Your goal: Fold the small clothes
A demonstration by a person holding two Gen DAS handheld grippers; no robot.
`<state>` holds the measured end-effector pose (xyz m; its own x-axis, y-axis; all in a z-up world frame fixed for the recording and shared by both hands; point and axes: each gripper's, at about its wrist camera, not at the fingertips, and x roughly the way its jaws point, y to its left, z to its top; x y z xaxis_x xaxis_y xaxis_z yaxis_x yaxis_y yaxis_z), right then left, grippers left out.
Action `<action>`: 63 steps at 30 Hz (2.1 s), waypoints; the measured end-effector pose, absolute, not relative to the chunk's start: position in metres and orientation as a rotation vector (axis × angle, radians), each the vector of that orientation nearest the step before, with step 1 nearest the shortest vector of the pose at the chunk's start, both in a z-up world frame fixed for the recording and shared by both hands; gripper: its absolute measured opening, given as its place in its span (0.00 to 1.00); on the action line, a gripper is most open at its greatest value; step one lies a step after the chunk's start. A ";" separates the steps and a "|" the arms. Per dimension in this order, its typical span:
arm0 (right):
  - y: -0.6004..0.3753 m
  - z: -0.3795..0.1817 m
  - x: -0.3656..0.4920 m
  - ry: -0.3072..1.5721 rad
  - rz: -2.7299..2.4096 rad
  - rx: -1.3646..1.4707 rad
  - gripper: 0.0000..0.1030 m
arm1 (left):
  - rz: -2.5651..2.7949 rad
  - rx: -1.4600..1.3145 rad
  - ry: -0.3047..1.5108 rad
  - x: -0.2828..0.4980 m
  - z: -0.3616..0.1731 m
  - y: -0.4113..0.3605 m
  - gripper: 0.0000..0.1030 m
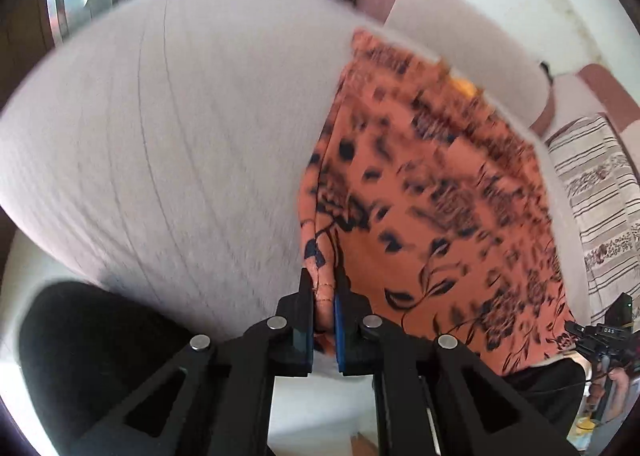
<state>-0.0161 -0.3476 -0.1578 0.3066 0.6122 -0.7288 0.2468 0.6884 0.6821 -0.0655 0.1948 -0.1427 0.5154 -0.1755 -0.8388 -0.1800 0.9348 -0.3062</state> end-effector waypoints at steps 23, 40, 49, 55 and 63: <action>-0.383 -0.077 0.085 1.064 0.398 0.931 0.08 | -0.124 -0.356 0.889 0.094 -0.042 0.191 0.08; -0.363 -0.109 0.222 0.923 0.218 0.764 0.78 | -0.052 -0.321 0.954 0.216 -0.133 0.231 0.70; -0.299 -0.138 0.250 1.110 0.228 0.495 0.37 | -0.127 -0.125 1.071 0.241 -0.165 0.168 0.15; -0.303 -0.092 0.241 1.091 0.258 0.485 0.20 | -0.148 -0.127 0.955 0.214 -0.108 0.165 0.15; -0.325 -0.143 0.234 1.150 0.214 0.587 0.60 | -0.117 -0.158 1.028 0.216 -0.149 0.187 0.48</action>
